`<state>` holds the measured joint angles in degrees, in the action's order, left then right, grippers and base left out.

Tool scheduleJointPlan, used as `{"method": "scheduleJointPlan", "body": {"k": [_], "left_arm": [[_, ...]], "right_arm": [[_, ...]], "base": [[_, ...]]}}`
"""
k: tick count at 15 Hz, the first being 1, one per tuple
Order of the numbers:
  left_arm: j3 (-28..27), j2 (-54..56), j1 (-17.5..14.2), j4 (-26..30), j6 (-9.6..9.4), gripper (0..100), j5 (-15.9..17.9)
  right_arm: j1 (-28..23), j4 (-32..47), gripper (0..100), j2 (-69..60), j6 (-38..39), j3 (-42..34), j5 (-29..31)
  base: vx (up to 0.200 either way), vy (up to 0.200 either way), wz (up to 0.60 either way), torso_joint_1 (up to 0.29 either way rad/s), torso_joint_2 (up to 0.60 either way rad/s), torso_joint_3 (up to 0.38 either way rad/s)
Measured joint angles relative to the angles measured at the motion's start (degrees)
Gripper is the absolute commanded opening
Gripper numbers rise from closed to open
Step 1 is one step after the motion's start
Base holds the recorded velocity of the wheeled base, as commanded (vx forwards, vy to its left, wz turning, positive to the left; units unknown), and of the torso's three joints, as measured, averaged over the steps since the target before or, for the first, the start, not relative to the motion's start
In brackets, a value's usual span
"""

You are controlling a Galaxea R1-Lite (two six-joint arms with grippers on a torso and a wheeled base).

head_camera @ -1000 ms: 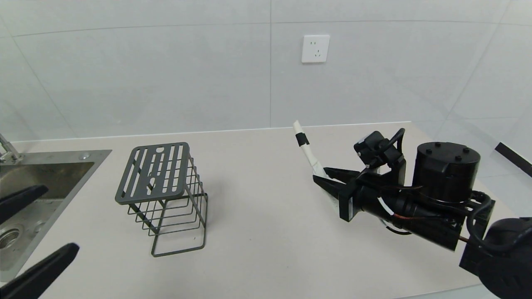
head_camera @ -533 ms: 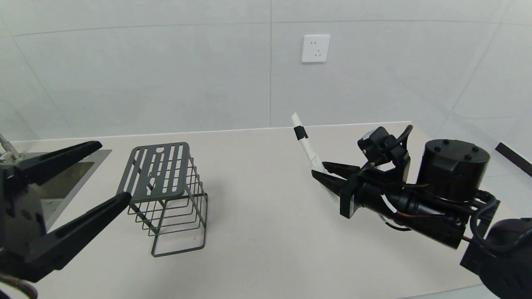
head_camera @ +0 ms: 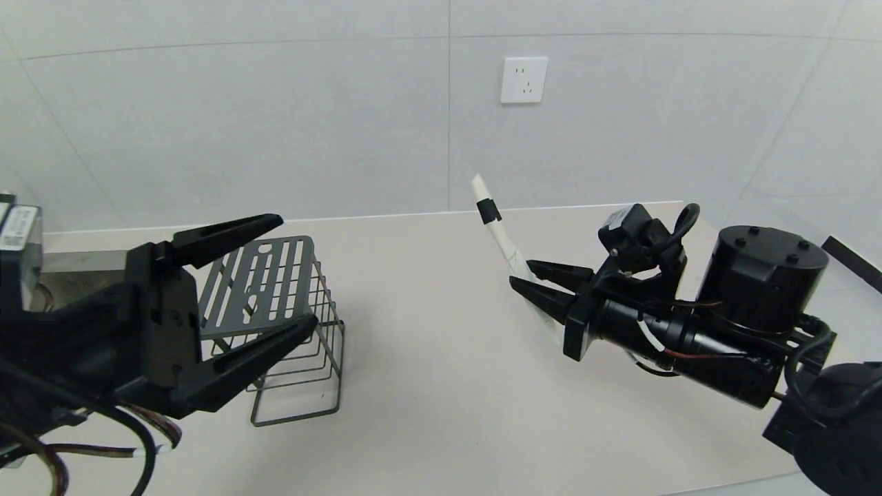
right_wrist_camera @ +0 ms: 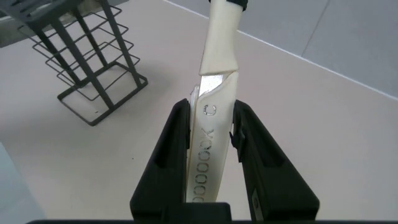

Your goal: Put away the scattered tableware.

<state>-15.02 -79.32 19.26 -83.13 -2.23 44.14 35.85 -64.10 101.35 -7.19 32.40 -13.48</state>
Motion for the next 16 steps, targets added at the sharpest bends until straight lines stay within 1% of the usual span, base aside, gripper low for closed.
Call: {"method": "scheduleJointPlan", "body": {"k": [4,5,8,10,11,13,14,15,16], "left_arm": [[-3.7,-4.9,2.2,-0.4,-0.06,100,4.3],[-4.6,-6.2,2.9,-0.7,-0.17,100,5.0],[-6.6,-9.8,3.8,-3.4,-0.06,100,7.5],[-8.3,-12.5,3.9,-5.8,0.13,100,8.2],[-9.3,-14.1,4.0,-6.5,0.27,100,8.3],[-11.1,-16.6,4.8,-6.8,0.84,100,8.4],[-12.0,-17.6,5.2,-6.9,1.17,100,8.4],[-13.4,-18.5,5.4,-6.8,1.68,100,8.3],[-14.9,-19.3,5.6,-6.8,2.55,100,8.3]], "right_arm": [[0.6,-1.9,0,0.0,-0.7,0.1,-2.5],[0.7,-3.0,0,-0.1,-0.7,0.1,-4.1],[1.0,-4.0,0,0.0,-0.7,0.6,-5.5],[1.0,-4.5,0,0.0,-0.7,0.7,-7.0],[1.0,-6.1,0,0.0,-0.7,0.7,-7.3],[0.7,-8.7,0,0.0,-0.6,0.6,-9.6],[0.3,-10.2,0,0.1,-0.6,0.5,-10.5],[0.1,-13.7,0,0.3,-0.5,0.3,-11.5],[-0.1,-16.3,0,0.6,-0.3,0.1,-12.9]], "base": [[0.000,0.000,0.00,0.000,0.00,0.000],[0.000,0.000,0.00,0.000,0.00,0.000],[0.000,0.000,0.00,0.000,0.00,0.000],[0.000,0.000,0.00,0.000,0.00,0.000],[0.000,0.000,0.00,0.000,0.00,0.000],[0.000,0.000,0.00,0.000,0.00,0.000],[0.000,0.000,0.00,0.000,0.00,0.000],[0.000,0.000,0.00,0.000,0.00,0.000],[0.000,0.000,0.00,0.000,0.00,0.000]]}}
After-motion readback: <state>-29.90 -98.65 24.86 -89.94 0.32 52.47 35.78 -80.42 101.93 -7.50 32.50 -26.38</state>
